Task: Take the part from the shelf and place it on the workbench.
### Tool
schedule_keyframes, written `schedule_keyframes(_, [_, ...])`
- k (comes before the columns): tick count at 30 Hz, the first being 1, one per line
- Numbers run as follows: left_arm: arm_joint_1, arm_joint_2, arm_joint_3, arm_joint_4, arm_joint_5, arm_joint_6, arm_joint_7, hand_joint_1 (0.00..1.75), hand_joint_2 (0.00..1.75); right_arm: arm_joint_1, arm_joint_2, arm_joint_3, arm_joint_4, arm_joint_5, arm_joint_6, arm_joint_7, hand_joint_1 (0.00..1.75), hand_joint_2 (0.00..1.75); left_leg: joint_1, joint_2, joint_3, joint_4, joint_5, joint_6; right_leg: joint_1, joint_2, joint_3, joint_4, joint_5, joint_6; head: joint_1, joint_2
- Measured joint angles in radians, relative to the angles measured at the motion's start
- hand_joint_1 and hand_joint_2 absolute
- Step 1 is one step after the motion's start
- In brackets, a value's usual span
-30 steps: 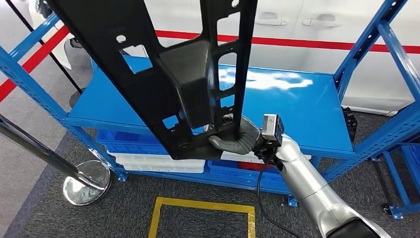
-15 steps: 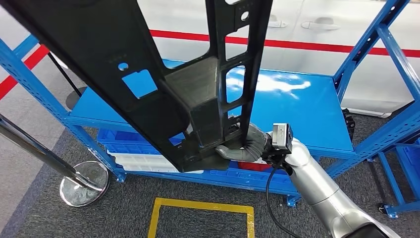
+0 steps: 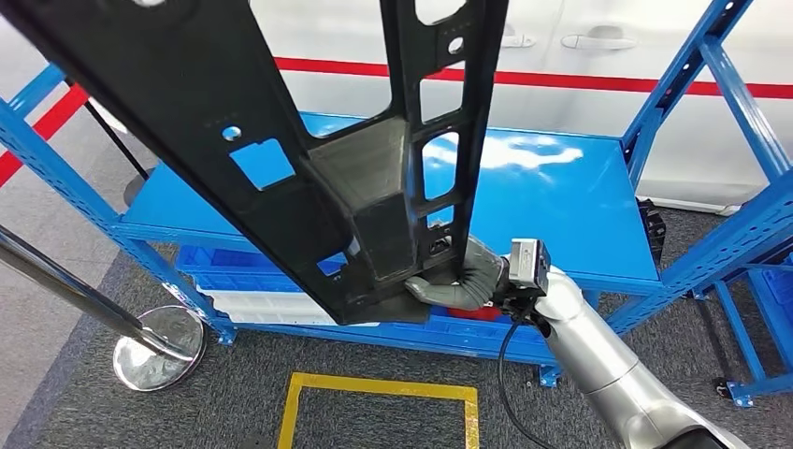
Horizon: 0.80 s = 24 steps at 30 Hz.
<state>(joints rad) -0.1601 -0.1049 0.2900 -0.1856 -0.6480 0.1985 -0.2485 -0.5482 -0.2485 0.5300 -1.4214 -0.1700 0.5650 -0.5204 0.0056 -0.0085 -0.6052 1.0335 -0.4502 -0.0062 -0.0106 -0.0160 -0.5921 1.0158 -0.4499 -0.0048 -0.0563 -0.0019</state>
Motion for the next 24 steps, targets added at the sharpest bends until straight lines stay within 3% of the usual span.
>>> schedule_keyframes(2, [-0.002, 0.000, 0.008, -0.001, 0.000, -0.001, 0.000, 0.00, 1.75, 0.001, -0.010, 0.001, -0.002, 0.001, 0.000, 0.000, 1.75, 1.75, 0.001, 0.001, -0.036, 0.083, -0.052, -0.008, -0.002, -0.002, 0.003, -0.005, 0.003, -0.011, 0.000, 0.000])
schedule_keyframes(4, [-0.001, 0.000, 0.011, -0.002, 0.000, -0.001, 0.000, 0.00, 1.75, 0.004, -0.018, 0.003, -0.002, 0.001, 0.000, 0.000, 1.75, 1.75, 0.002, 0.001, -0.098, 0.215, -0.111, -0.013, 0.001, -0.002, 0.003, -0.005, 0.001, -0.015, 0.000, 0.000])
schedule_keyframes(5, [0.000, 0.000, 0.011, -0.002, 0.000, -0.001, 0.000, 0.00, 1.75, 0.006, -0.020, 0.005, -0.002, 0.001, 0.000, 0.000, 1.75, 1.75, 0.002, 0.001, -0.119, 0.258, -0.121, -0.014, 0.002, -0.001, 0.003, -0.004, 0.001, -0.017, 0.000, 0.000])
schedule_keyframes(6, [0.000, 0.000, 0.012, -0.002, 0.000, -0.001, 0.000, 0.00, 1.75, 0.008, -0.021, 0.006, -0.002, 0.002, 0.000, 0.000, 1.75, 1.75, 0.002, 0.001, -0.124, 0.265, -0.112, -0.014, 0.003, -0.001, 0.004, -0.002, 0.000, -0.017, 0.000, 0.000])
schedule_keyframes(7, [0.000, 0.000, 0.013, -0.002, 0.001, -0.001, 0.000, 0.00, 1.75, 0.009, -0.022, 0.006, -0.002, 0.002, 0.000, 0.000, 1.75, 1.75, 0.002, 0.001, -0.109, 0.231, -0.084, -0.012, 0.004, 0.001, 0.004, 0.000, -0.002, -0.017, 0.000, 0.000])
schedule_keyframes(9, [-0.001, 0.000, 0.015, -0.002, 0.001, -0.002, 0.000, 0.00, 1.75, 0.010, -0.022, 0.006, -0.003, 0.003, 0.000, 0.000, 1.75, 1.75, 0.001, -0.003, -0.046, 0.098, -0.016, -0.004, 0.006, 0.004, 0.007, 0.005, -0.007, -0.014, 0.000, 0.000])
schedule_keyframes(11, [-0.002, 0.000, 0.016, -0.002, 0.001, -0.002, 0.000, 0.00, 1.75, 0.009, -0.023, 0.007, -0.004, 0.003, 0.000, 0.000, 1.75, 1.75, -0.002, -0.009, -0.006, 0.009, 0.012, 0.005, 0.008, 0.007, 0.005, 0.009, -0.010, -0.007, 0.000, 0.000])
schedule_keyframes(15, [-0.002, -0.001, 0.016, -0.002, 0.001, -0.001, 0.000, 0.00, 1.75, 0.009, -0.024, 0.007, -0.008, 0.003, 0.000, 0.000, 1.75, 1.75, -0.001, -0.011, 0.002, -0.017, 0.019, 0.026, 0.006, 0.009, 0.000, 0.015, -0.017, 0.013, 0.000, 0.000])
schedule_keyframes(17, [-0.004, -0.001, 0.017, -0.002, 0.001, -0.002, 0.000, 0.00, 1.75, 0.008, -0.024, 0.006, -0.009, 0.003, 0.000, 0.000, 1.75, 1.75, 0.004, -0.010, 0.007, -0.027, 0.025, 0.035, 0.004, 0.010, -0.031, 0.083, -0.060, 0.021, 0.000, 0.000])
schedule_keyframes(20, [-0.005, -0.003, 0.017, -0.002, 0.001, -0.002, -0.001, 0.00, 1.75, 0.013, -0.020, 0.005, -0.009, 0.004, 0.000, 0.000, 1.75, 1.75, 0.004, -0.009, 0.006, -0.027, 0.026, 0.038, -0.003, 0.011, -0.116, 0.265, -0.137, 0.028, 0.000, 0.000])
schedule_keyframes(22, [-0.004, -0.003, 0.017, -0.002, 0.001, -0.002, -0.001, 0.00, 1.75, 0.015, -0.018, 0.005, -0.009, 0.004, 0.000, 0.000, 1.75, 1.75, 0.004, -0.009, 0.006, -0.027, 0.026, 0.038, -0.005, 0.011, -0.137, 0.306, -0.148, 0.030, 0.000, 0.000])
schedule_keyframes(24, [-0.004, -0.003, 0.017, -0.002, 0.001, -0.002, -0.001, 0.00, 1.75, 0.015, -0.018, 0.005, -0.009, 0.004, 0.000, 0.000, 1.75, 1.75, 0.004, -0.009, 0.006, -0.027, 0.026, 0.038, -0.005, 0.011, -0.137, 0.306, -0.148, 0.030, 0.000, 0.000])
